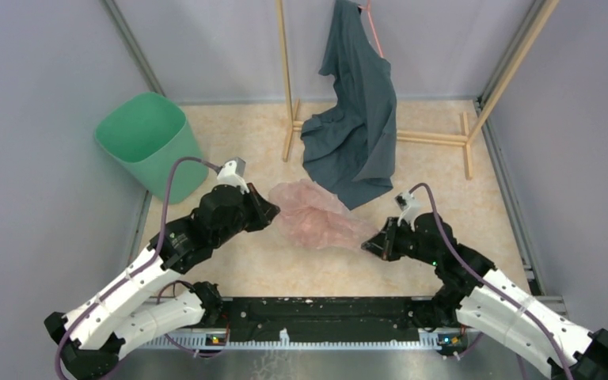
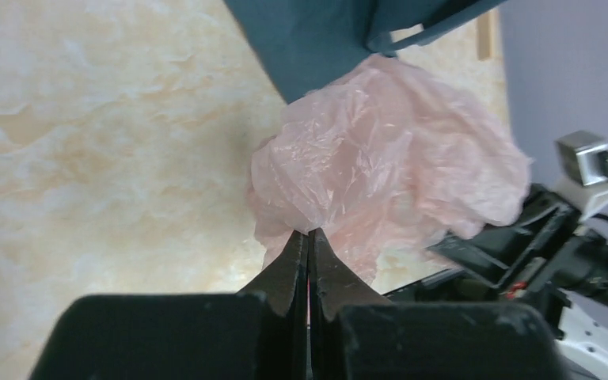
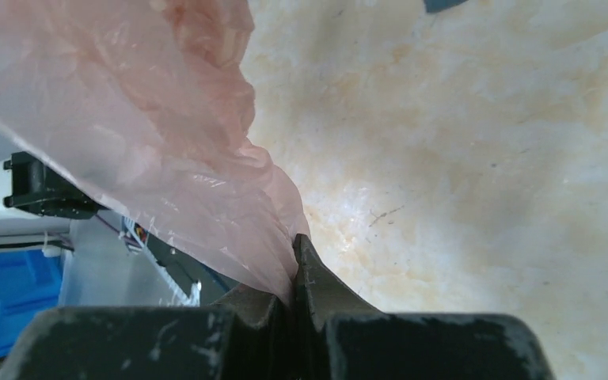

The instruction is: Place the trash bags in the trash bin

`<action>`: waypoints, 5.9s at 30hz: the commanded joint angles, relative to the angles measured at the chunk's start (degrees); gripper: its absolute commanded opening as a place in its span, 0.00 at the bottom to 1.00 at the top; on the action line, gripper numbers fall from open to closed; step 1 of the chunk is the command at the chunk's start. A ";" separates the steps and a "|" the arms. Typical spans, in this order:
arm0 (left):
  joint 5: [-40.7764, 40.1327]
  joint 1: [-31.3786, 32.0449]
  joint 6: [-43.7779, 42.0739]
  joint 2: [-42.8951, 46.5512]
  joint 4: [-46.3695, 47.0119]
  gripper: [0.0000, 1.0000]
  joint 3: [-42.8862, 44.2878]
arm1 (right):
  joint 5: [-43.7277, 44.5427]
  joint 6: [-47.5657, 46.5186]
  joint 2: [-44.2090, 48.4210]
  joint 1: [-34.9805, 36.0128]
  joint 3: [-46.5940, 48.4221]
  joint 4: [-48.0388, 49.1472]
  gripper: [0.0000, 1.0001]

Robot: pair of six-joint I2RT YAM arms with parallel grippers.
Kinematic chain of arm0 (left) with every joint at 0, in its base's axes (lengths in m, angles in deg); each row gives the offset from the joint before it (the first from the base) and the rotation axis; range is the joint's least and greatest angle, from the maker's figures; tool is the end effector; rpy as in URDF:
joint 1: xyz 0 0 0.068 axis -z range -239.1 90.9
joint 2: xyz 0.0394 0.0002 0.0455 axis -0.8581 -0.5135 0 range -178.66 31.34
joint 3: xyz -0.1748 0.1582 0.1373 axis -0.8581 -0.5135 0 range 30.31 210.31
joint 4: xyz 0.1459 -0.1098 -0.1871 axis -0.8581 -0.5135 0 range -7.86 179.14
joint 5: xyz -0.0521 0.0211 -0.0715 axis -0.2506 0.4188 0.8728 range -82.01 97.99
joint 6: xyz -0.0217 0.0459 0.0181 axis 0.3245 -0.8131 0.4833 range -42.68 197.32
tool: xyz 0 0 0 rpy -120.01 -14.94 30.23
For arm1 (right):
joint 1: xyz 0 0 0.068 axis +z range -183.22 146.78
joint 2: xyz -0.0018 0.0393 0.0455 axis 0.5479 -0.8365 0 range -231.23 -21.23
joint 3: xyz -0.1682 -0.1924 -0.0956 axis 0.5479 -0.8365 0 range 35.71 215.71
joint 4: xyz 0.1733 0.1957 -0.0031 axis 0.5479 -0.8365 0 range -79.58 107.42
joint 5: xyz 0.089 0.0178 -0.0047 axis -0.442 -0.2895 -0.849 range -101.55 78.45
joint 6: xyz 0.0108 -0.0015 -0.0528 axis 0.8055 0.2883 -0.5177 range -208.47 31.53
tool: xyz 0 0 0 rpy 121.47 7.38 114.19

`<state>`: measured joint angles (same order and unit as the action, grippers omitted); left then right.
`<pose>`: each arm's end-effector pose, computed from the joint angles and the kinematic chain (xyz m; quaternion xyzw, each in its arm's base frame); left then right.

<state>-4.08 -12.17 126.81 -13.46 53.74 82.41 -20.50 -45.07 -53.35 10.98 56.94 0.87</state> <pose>0.1176 -0.1148 0.3389 -0.0731 0.8514 -0.3213 0.4081 0.1003 0.1051 0.2163 -0.0465 0.8517 0.4064 0.3274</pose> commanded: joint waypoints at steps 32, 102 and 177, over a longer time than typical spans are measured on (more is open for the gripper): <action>24.51 -4.49 -3.08 -5.06 3.71 0.98 -8.77 | 4.55 -5.50 2.35 -4.31 14.96 -13.32 0.00; 19.13 0.36 5.81 -36.36 43.01 0.90 -15.17 | -1.68 -4.63 2.77 -4.33 13.33 -12.71 0.02; -4.89 -1.89 15.68 -18.91 -28.22 0.00 27.29 | 28.92 -36.11 -46.41 25.43 31.57 37.79 0.87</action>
<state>-7.43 -13.96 140.72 -31.82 26.82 107.32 2.71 -79.87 -97.02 36.05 89.34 26.99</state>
